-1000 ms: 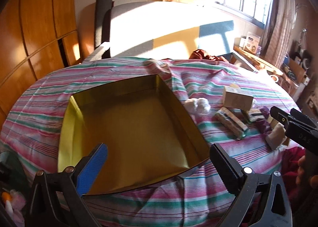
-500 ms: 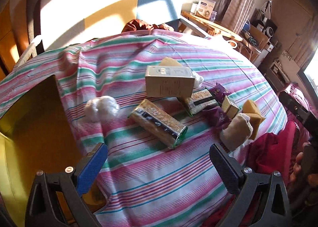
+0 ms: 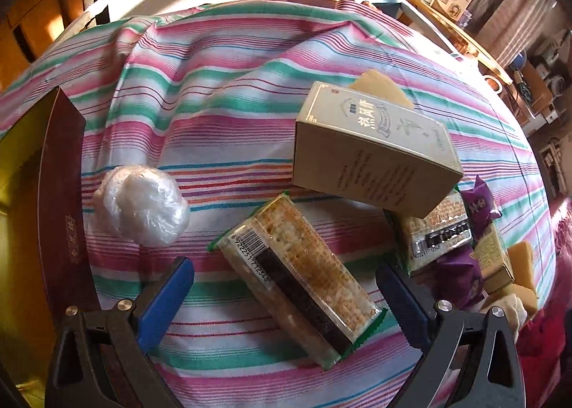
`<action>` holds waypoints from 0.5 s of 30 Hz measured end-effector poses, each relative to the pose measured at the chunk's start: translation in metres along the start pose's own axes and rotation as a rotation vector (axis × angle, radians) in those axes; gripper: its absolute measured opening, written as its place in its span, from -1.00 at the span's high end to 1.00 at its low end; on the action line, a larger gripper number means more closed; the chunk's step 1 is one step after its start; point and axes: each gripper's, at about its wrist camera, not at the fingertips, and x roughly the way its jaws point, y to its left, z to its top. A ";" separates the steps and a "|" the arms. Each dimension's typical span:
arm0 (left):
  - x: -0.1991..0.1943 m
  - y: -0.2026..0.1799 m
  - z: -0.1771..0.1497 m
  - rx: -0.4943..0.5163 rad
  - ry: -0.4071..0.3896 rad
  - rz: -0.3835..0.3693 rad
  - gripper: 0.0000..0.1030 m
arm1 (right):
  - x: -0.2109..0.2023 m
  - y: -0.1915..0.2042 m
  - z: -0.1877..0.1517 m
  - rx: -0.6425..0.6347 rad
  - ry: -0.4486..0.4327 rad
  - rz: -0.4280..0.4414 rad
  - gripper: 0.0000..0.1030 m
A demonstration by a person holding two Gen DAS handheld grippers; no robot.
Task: Organize objects
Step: 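Reach the left tool to the cracker packet and grasp it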
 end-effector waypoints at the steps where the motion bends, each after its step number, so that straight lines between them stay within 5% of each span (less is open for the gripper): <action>1: 0.005 0.000 -0.001 0.002 0.006 0.010 -0.95 | 0.001 0.001 0.000 -0.001 0.004 -0.005 -0.88; 5: 0.009 -0.008 -0.012 0.068 -0.043 0.093 -0.89 | 0.005 0.004 0.000 -0.018 0.024 -0.015 -0.88; 7: 0.005 -0.012 -0.021 0.121 -0.091 0.125 -0.69 | 0.006 0.002 0.001 -0.007 0.033 -0.012 -0.88; 11: -0.009 -0.014 -0.037 0.186 -0.152 0.114 0.06 | 0.007 -0.001 0.002 0.007 0.042 -0.014 -0.88; 15: -0.010 -0.015 -0.042 0.225 -0.168 0.098 0.07 | 0.008 0.001 0.003 -0.006 0.059 -0.040 -0.88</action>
